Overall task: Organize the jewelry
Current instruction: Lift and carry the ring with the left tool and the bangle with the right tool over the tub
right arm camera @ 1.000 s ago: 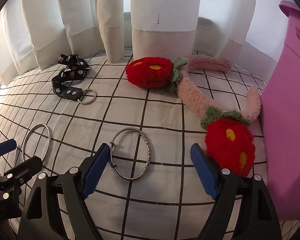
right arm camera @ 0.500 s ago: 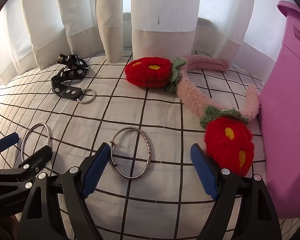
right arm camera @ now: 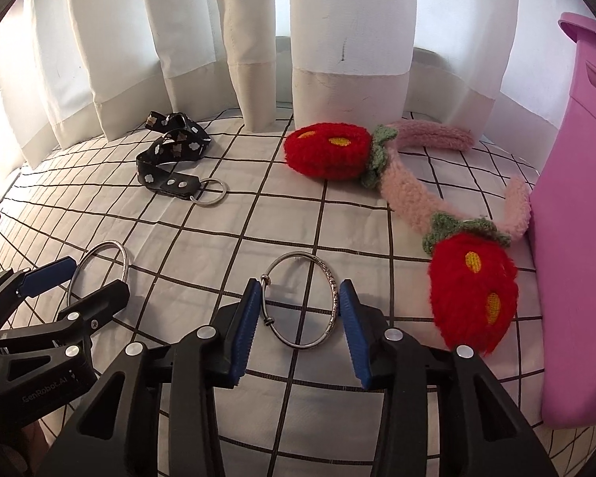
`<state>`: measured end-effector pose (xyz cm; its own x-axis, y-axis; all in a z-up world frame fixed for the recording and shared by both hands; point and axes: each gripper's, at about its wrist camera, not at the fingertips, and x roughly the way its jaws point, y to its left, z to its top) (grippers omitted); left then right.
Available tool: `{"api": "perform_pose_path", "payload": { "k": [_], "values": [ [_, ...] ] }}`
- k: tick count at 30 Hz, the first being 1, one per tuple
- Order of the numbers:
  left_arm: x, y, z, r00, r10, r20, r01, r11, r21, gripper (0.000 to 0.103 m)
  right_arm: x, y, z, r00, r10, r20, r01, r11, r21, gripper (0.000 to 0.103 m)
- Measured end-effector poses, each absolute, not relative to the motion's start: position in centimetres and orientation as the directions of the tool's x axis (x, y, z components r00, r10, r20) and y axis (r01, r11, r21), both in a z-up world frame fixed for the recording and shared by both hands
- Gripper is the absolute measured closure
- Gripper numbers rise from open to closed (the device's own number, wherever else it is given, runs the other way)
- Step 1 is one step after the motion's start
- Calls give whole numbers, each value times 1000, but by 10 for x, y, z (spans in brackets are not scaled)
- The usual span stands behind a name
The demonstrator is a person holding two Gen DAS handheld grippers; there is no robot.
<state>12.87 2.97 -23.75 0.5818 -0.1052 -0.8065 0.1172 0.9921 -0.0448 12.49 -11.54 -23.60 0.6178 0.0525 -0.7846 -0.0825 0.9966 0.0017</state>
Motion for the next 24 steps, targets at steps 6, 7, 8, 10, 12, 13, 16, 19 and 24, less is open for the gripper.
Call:
{"api": "perform_pose_path", "payload": {
  "k": [6,7,8,10,12,13,16,19,24],
  "values": [
    [129,39,-232,589,-109,-801,112,992,-53,33,117,-111,-233,626,61,-778,-81,997,13,63],
    [128,41,-229,593,-109,-798,112,992,-52,33,115,-109,-232,628,62,-776,-82,997,13,64],
    [127,42,-227,594,-113,-797,117,992,-54,33,114,-108,-231,628,66,-775,-85,996,17,64],
    [127,45,-223,592,-126,-796,130,990,-60,33,112,-105,-227,633,75,-771,-84,996,27,63],
    [124,48,-219,595,-131,-793,136,989,-61,33,109,-103,-222,636,87,-767,-86,995,41,63],
    [123,51,-216,598,-133,-790,138,989,-62,33,108,-101,-220,637,86,-766,-87,995,39,64],
    [120,56,-210,600,-141,-787,145,987,-66,33,104,-96,-212,639,86,-765,-91,995,36,63],
    [116,59,-201,597,-140,-790,170,984,-46,33,100,-94,-199,637,90,-765,-91,995,41,63],
    [108,64,-165,619,-151,-771,206,978,-26,33,88,-89,-165,643,96,-760,-86,995,52,63]
  ]
}}
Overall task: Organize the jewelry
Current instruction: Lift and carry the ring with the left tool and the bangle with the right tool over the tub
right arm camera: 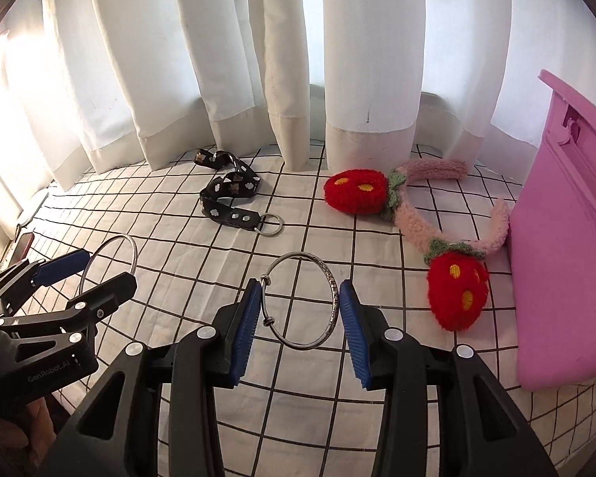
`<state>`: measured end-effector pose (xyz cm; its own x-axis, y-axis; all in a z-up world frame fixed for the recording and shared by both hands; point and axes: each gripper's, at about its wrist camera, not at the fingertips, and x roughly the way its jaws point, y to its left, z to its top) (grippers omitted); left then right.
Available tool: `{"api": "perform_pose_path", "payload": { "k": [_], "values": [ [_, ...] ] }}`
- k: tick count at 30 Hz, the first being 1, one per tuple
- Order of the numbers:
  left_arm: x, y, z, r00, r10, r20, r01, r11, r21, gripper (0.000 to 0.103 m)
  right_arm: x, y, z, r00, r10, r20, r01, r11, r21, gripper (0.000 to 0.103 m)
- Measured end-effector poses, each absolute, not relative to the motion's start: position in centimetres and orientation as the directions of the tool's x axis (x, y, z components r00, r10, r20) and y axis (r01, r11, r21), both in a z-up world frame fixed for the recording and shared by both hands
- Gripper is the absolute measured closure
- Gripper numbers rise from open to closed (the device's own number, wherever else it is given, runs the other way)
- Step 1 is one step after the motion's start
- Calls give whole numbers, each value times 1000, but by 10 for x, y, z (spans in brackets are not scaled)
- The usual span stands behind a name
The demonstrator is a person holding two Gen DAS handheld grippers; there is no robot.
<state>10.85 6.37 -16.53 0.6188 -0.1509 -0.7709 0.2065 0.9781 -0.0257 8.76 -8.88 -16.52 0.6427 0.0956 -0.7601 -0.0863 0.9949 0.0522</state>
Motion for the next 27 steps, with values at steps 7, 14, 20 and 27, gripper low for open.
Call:
{"api": "perform_pose_path", "payload": {
  "k": [7,14,20,27],
  "values": [
    [107,65,-94,668,-209,-714,251,967,-48,33,67,-82,-91,710,91,-698,-84,996,44,63],
    [104,34,-26,707,-321,-630,359,931,-70,33,43,-110,-10,812,32,-583,-14,999,35,63],
    [101,-26,11,691,-425,-584,458,883,-101,33,25,-172,27,852,-62,-519,89,996,28,63],
    [95,-127,25,658,-505,-559,529,838,-133,33,18,-278,34,835,-137,-532,178,984,25,63]
  ]
}}
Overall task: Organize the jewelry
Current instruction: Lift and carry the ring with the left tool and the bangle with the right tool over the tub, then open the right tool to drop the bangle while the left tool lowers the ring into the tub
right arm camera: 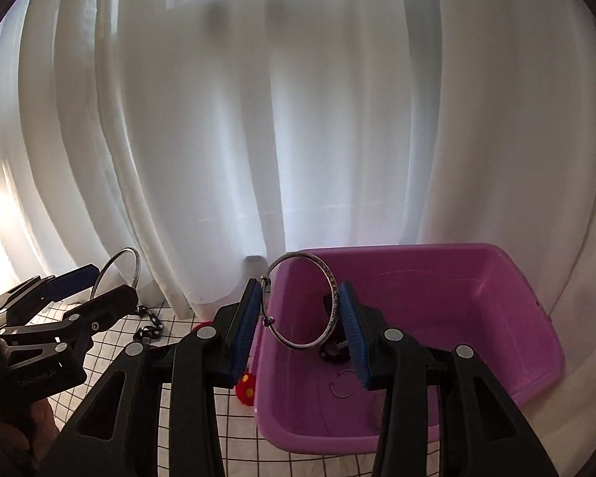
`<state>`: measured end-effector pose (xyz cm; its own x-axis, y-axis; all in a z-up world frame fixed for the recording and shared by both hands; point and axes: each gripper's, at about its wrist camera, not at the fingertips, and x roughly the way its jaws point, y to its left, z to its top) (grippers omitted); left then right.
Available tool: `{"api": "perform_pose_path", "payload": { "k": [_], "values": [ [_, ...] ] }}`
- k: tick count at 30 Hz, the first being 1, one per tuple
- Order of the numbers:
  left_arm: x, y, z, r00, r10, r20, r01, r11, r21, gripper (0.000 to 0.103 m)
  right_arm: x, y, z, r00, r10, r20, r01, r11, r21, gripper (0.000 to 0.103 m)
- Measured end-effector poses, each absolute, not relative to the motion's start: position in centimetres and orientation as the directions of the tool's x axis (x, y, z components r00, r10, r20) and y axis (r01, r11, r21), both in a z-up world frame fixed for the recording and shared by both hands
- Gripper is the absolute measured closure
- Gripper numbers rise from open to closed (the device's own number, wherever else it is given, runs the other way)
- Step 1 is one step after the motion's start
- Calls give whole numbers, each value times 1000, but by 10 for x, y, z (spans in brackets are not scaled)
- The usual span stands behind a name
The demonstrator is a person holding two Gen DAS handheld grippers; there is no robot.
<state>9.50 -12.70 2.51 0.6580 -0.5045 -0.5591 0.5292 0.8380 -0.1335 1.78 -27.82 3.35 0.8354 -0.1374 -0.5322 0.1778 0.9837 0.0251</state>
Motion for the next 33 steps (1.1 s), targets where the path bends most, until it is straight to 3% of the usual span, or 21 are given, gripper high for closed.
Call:
{"api": "perform_pose_path", "payload": {
  "k": [14,22,33],
  "values": [
    [105,-297,-11,587,-443,-678,511,852,-115,33,45,-454,-17,716,-129,-686,220,975,46,63],
    [121,-333,-42,511,-370,-776,451,884,-125,33,72,-485,-46,642,-53,-765,171,982,75,63],
    [135,-346,-68,466,-291,-836,370,922,-115,31,83,-495,-59,594,-30,-804,148,986,73,63]
  ]
}}
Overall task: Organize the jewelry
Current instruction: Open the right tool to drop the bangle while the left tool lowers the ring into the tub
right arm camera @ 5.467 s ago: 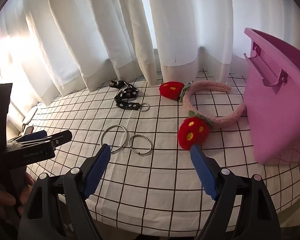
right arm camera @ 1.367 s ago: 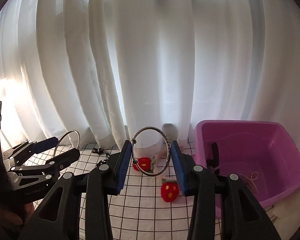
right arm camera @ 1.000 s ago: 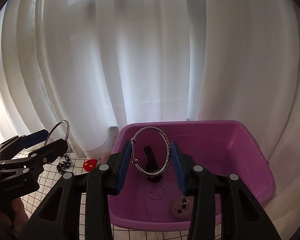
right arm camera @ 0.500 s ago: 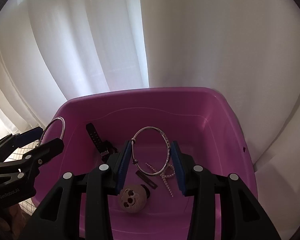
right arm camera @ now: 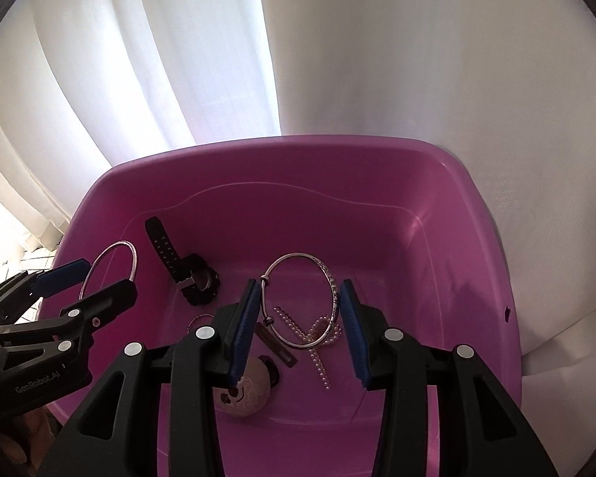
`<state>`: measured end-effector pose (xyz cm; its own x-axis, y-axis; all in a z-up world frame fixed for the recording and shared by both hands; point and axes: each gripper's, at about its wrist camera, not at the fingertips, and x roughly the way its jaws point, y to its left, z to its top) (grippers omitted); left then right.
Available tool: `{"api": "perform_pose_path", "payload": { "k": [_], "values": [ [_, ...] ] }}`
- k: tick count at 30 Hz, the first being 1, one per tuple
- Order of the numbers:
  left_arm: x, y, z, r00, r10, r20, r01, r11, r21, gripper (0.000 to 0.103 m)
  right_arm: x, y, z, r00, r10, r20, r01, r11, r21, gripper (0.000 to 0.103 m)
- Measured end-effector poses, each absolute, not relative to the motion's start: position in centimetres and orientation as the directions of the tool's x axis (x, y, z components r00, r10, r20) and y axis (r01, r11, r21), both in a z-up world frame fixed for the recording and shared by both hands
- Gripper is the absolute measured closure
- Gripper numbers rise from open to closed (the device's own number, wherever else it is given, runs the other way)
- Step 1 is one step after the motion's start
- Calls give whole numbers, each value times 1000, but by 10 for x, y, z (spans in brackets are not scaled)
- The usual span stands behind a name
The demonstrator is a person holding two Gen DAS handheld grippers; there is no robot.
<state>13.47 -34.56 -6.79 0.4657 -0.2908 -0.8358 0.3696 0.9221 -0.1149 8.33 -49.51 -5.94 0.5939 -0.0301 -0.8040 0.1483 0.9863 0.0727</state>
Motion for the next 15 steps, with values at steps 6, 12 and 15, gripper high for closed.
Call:
{"api": "perform_pose_path", "payload": {
  "k": [6,12,15],
  "values": [
    [133,-342,-64,485,-277,-829,346,932,-109,14,79,-493,-53,598,-22,-801,138,988,75,36],
    [131,-337,-61,491,-268,-829,329,938,-108,11,78,-494,-52,599,-28,-800,141,987,71,36],
    [130,-333,-60,491,-266,-829,317,941,-114,11,79,-495,-52,598,-26,-801,140,988,72,36]
  ]
}}
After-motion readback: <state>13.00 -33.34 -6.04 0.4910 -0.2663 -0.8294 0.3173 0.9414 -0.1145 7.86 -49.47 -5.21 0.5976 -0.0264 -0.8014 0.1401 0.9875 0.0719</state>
